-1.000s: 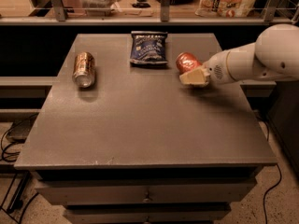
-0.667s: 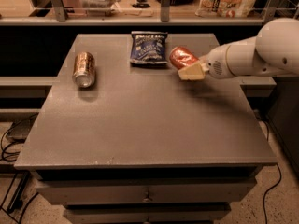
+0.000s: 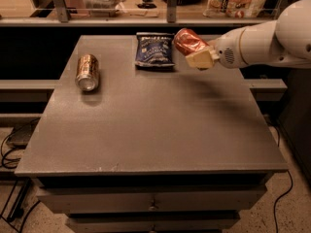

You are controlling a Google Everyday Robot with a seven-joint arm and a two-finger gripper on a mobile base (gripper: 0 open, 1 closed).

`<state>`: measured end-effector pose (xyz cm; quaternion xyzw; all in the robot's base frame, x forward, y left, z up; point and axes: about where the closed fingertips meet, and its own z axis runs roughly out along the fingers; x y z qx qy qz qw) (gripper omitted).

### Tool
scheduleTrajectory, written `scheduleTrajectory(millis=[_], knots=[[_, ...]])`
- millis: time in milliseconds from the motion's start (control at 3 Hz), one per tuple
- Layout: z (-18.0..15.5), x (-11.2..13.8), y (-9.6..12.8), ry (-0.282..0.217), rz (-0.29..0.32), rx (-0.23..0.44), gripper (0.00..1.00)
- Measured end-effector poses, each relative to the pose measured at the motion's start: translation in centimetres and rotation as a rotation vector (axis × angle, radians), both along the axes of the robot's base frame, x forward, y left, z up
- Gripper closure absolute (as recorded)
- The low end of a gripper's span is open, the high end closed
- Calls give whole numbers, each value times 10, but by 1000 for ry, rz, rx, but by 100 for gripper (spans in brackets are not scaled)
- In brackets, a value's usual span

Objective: Move coke can near orange can

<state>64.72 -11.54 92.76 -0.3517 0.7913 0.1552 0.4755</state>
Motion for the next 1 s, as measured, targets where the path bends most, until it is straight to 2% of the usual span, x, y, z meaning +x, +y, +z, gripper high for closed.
scheduleTrajectory(millis=[333,667,1000], knots=[[-3,-1,8,10,25,15,100],[15,-3,47,-37,108,81,100],[28,-10,111,-72,251,122,100]])
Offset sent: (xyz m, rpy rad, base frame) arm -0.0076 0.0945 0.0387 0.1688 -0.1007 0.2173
